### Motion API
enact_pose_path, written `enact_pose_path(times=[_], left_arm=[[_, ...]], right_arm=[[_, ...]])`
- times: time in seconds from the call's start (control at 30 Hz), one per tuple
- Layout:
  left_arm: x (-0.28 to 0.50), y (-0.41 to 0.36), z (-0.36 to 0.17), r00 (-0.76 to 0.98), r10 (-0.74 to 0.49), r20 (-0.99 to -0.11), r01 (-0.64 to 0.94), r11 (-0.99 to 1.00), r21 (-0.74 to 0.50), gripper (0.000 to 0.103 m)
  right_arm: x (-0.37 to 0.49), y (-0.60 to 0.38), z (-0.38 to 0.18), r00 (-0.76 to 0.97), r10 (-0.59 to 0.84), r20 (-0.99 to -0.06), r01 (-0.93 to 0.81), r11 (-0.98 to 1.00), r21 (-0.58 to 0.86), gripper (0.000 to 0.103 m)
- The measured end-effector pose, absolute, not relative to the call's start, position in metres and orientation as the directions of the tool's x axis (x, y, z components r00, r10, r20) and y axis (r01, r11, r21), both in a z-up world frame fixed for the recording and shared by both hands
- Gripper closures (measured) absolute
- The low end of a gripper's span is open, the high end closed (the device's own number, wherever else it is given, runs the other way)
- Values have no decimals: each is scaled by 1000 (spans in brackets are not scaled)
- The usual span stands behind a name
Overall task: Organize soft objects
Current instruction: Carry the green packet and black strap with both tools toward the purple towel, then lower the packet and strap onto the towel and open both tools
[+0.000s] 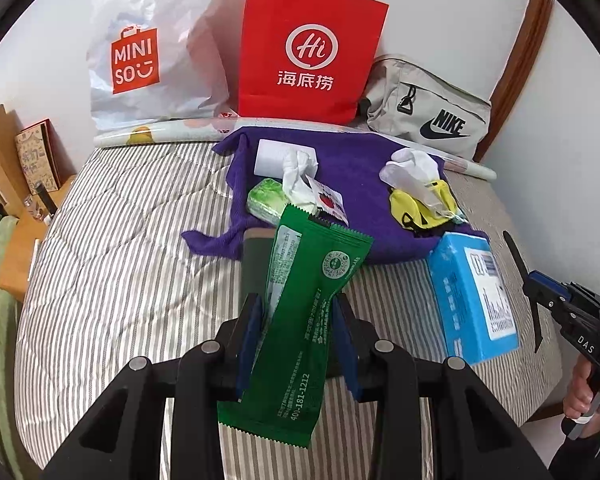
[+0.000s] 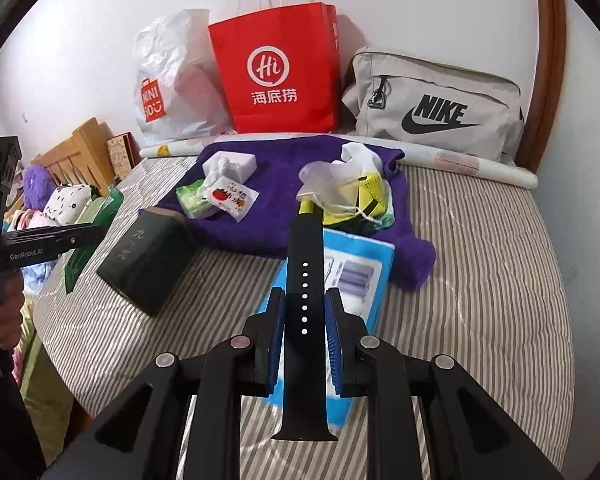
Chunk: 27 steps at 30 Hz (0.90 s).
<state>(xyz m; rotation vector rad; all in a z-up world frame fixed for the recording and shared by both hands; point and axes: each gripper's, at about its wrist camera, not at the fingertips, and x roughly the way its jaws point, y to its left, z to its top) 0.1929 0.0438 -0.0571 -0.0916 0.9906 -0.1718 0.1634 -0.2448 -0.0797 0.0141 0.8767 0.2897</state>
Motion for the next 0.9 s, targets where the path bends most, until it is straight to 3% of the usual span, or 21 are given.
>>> enact_pose_path(times=[0.9], left_arm=[[308, 32, -85, 498, -198, -844, 104, 980, -169, 69]], right_arm=[[279, -248, -105, 569, 238, -787, -218, 967, 135, 83]])
